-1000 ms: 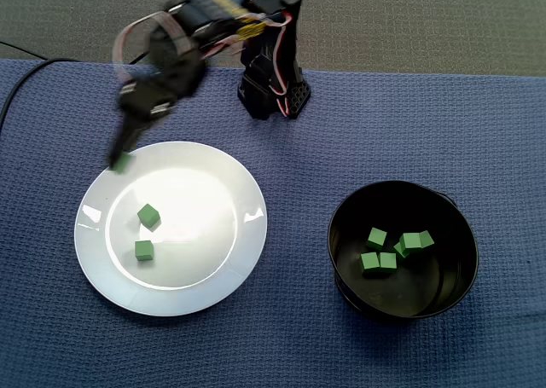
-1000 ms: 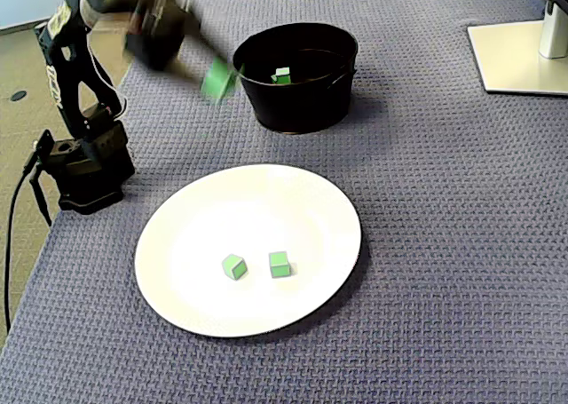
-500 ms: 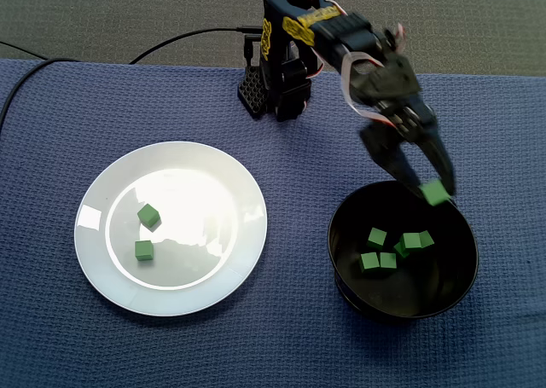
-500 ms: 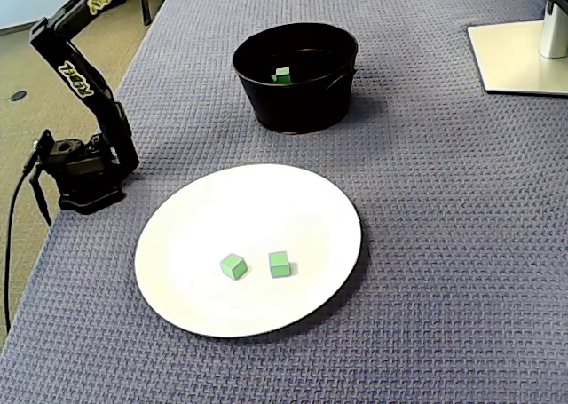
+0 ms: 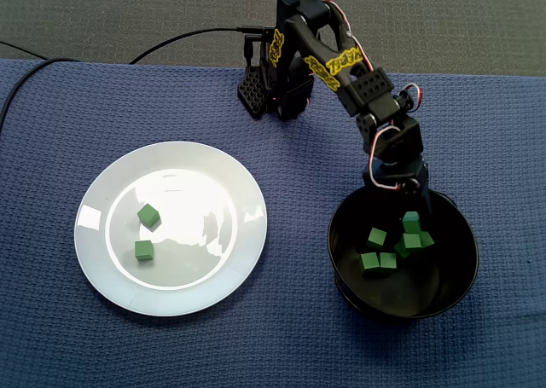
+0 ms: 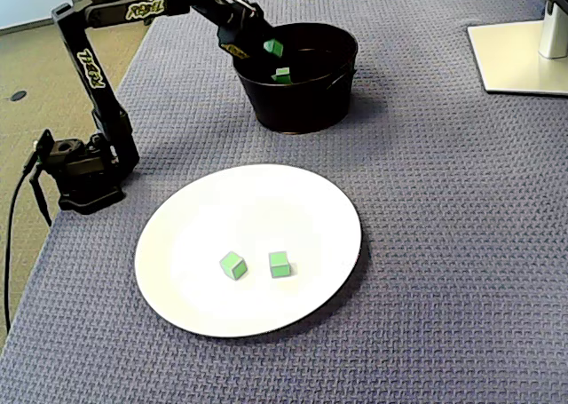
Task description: Pick up the items on the white plate and put them in the black container.
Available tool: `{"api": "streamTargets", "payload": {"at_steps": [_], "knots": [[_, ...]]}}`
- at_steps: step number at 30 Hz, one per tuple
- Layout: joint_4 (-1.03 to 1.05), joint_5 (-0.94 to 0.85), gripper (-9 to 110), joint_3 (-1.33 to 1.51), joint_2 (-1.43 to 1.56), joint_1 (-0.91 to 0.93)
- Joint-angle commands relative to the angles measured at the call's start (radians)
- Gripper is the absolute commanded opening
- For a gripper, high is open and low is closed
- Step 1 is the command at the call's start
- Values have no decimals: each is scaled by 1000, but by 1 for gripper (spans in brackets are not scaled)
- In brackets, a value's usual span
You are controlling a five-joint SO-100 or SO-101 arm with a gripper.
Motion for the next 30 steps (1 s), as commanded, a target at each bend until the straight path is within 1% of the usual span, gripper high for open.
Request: {"api": "streamTargets", "payload": {"at_steps": [1,4,7,10,12,16,19,21,23,26,28,30], "knots": [[25,8,11,-51,-25,29],[49,-9,15,-63,-9,26],[183,20,19,-183,80,49],[337,132,21,-411,198,147],[354,163,23,-535,273,230],[383,97,22,-796,342,407],[482,49,21,-966,321,589],[517,44,21,-1002,305,742],[532,98,22,-1002,287,930],[534,143,21,-943,241,1186],[466,158,21,-845,204,1335],[377,163,22,-735,161,1445]]}}
